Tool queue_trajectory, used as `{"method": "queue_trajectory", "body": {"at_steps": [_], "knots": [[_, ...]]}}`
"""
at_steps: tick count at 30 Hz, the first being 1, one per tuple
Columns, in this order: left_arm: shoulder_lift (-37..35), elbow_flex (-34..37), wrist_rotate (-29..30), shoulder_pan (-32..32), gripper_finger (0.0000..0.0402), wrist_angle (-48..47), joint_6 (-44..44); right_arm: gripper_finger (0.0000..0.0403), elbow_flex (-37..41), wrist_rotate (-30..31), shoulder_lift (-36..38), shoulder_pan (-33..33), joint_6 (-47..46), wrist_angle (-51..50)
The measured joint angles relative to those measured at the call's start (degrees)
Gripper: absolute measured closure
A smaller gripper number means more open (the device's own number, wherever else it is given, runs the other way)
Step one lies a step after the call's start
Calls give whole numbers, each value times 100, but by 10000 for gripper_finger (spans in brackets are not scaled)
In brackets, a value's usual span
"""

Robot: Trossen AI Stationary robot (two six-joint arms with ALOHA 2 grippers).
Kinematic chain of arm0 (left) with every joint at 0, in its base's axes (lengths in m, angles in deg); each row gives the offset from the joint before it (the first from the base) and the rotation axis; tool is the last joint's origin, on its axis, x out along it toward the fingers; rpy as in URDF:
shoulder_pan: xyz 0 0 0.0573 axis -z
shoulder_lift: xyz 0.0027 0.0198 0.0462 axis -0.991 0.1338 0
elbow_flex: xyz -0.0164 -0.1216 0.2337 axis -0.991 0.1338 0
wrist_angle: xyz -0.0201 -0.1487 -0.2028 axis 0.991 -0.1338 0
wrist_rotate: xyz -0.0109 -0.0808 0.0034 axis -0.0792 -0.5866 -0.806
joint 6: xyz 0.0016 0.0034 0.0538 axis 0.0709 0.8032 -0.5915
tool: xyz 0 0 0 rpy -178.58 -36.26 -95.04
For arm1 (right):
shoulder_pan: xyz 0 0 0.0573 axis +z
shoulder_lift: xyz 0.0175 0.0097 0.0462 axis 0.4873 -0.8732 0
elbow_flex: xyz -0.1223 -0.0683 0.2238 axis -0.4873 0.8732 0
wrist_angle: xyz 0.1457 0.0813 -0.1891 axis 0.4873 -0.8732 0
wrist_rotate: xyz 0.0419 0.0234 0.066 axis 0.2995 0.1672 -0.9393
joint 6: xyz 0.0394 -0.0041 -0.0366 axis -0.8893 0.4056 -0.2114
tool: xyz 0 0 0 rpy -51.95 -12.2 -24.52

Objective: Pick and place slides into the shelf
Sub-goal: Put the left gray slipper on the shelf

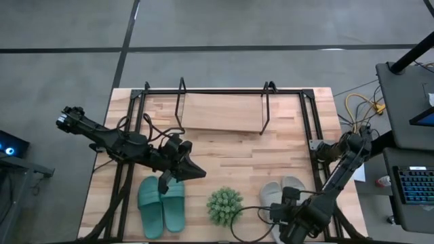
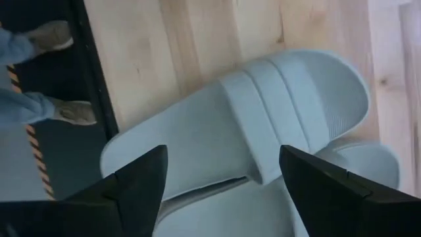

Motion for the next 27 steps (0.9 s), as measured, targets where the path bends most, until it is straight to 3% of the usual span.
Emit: {"method": "queue_trajectory", "body": {"at_steps": [7,15,27], "knots": [[-4,10,-25,-3,402,-5,-36,124,0,-207,-146,-1,143,89],[-4,11,-40,-20,402,-2,-133,134,0,306,-279,-1,353,84],[-4,9,-38,-42,402,4,-163,137,17,558,-456,-1,529,64]]}}
